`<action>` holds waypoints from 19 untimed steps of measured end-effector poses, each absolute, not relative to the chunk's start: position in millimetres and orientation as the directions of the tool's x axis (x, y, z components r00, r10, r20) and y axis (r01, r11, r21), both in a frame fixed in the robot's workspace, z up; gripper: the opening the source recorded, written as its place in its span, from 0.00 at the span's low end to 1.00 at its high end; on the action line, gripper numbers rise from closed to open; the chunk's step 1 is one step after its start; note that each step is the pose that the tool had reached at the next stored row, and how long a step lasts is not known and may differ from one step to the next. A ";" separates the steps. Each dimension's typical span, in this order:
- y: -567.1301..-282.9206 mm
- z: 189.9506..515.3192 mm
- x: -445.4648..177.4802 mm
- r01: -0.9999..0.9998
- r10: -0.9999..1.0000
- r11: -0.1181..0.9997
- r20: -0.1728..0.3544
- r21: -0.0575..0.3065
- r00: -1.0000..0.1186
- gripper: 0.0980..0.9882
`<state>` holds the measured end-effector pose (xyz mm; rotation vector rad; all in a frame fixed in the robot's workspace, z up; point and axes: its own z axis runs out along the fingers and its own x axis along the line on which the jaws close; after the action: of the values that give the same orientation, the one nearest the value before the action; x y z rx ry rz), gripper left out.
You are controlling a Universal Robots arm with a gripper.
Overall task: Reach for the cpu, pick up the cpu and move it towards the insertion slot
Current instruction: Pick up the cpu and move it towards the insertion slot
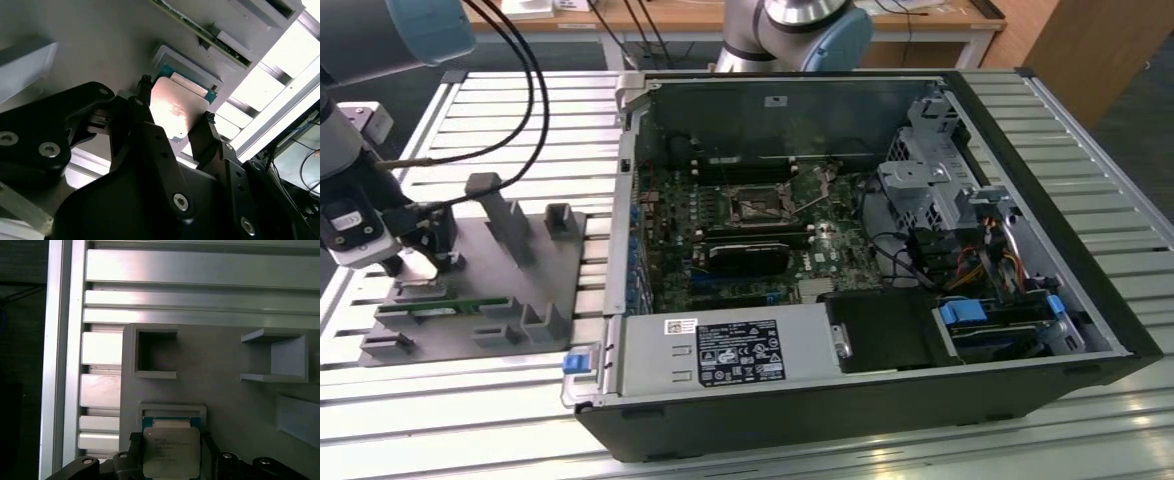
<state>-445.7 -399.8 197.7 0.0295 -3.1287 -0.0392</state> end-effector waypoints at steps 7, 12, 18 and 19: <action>-399.8 211.6 -445.7 -0.019 -0.019 1.000 0.012 0.025 -1.000 0.50; -399.8 218.3 -445.7 -0.019 -0.019 1.000 0.012 0.025 -1.000 0.50; -399.4 225.8 -445.6 -0.019 -0.019 1.000 0.012 0.025 -1.000 0.50; -399.4 227.3 -445.6 -0.019 -0.019 1.000 0.012 0.025 -1.000 0.50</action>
<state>-445.6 -399.4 227.3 0.0296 -3.1287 -0.0392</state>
